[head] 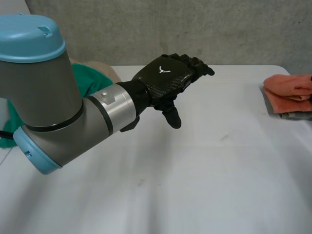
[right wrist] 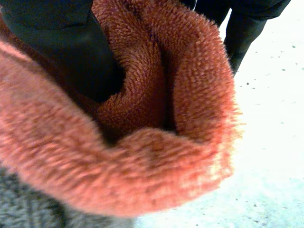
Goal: Fold the laundry.
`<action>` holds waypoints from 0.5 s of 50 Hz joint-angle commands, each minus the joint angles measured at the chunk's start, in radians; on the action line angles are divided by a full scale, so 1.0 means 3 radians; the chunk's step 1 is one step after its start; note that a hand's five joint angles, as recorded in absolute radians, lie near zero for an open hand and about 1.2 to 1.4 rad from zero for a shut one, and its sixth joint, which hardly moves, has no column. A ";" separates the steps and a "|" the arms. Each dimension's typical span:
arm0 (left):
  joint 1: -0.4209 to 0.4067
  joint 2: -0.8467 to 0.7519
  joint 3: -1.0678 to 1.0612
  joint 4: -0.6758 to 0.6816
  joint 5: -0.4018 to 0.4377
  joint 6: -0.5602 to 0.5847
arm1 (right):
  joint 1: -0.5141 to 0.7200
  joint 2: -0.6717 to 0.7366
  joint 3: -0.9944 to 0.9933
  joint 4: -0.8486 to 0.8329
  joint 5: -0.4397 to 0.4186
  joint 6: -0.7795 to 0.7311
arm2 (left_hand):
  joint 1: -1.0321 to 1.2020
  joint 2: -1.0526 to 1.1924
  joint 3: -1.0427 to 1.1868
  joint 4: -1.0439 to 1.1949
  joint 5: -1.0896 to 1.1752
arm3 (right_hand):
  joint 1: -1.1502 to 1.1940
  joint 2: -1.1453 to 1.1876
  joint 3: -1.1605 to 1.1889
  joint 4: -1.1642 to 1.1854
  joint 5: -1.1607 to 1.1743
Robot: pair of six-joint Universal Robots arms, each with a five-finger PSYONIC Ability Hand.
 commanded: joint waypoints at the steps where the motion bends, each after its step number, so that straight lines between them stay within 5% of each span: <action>1: -0.0023 -0.0001 -0.0007 0.0000 -0.0004 -0.0004 | -0.0007 -0.0131 0.0073 -0.0002 0.0130 -0.0048 | -0.0065 -0.0114 -0.0108 -0.0095 -0.0159 | 0.1259 0.0838 0.0716 0.0664 0.0904; 12: -0.0053 0.0015 -0.0012 -0.0005 -0.0004 -0.0004 | -0.0043 -0.0157 0.0308 0.0024 0.0232 -0.0625 | -0.0065 -0.0114 -0.0108 -0.0095 -0.0159 | 0.1252 0.0831 0.0710 0.0657 0.0897; 14: -0.0074 0.0020 -0.0012 -0.0005 -0.0004 -0.0004 | -0.0089 -0.0228 0.0405 0.0029 0.0237 -0.0646 | -0.0065 -0.0114 -0.0108 -0.0095 -0.0159 | -0.1940 -0.2361 -0.2482 -0.2535 -0.2294; 15: -0.0089 0.0025 -0.0012 -0.0005 -0.0004 -0.0009 | -0.0115 -0.0294 0.0466 0.0044 0.0237 -0.0641 | -0.0065 -0.0114 -0.0108 -0.0095 -0.0159 | -0.2814 -0.3235 -0.3357 -0.3409 -0.3169; 25: -0.0212 0.0071 -0.0048 0.0005 0.0001 -0.0009 | -0.0595 -0.1598 0.1249 0.0917 0.0099 -0.0207 | -0.0065 -0.0114 -0.0108 -0.0095 -0.0159 | -0.2814 -0.3235 -0.3357 -0.3409 -0.3169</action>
